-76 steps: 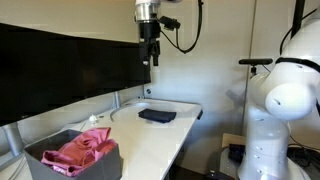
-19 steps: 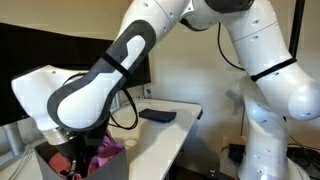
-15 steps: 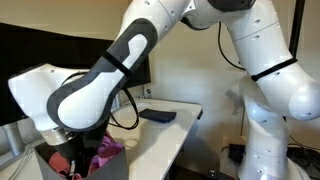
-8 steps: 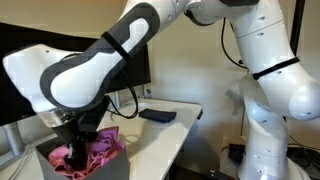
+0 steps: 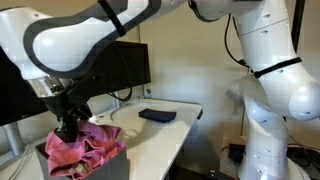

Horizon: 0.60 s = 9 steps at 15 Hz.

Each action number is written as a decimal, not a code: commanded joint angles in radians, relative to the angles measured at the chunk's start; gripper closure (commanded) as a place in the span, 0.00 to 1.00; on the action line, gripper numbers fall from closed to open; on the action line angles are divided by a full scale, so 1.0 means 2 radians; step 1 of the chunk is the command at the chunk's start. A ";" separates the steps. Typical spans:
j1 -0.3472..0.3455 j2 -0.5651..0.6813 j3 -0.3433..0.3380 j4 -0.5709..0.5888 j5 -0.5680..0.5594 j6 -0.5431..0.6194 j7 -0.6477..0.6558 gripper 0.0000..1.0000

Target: Remove the pink shirt from the box then put the black one inside.

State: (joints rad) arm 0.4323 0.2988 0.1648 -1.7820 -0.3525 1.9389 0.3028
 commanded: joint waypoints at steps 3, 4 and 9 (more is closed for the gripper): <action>-0.016 -0.019 0.006 0.038 0.002 -0.037 0.002 0.93; -0.018 -0.020 0.005 0.046 0.002 -0.039 0.002 0.94; -0.031 -0.036 -0.002 0.097 -0.003 -0.055 0.007 0.94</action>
State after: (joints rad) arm 0.3926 0.2674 0.1587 -1.6254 -0.3519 1.8664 0.3028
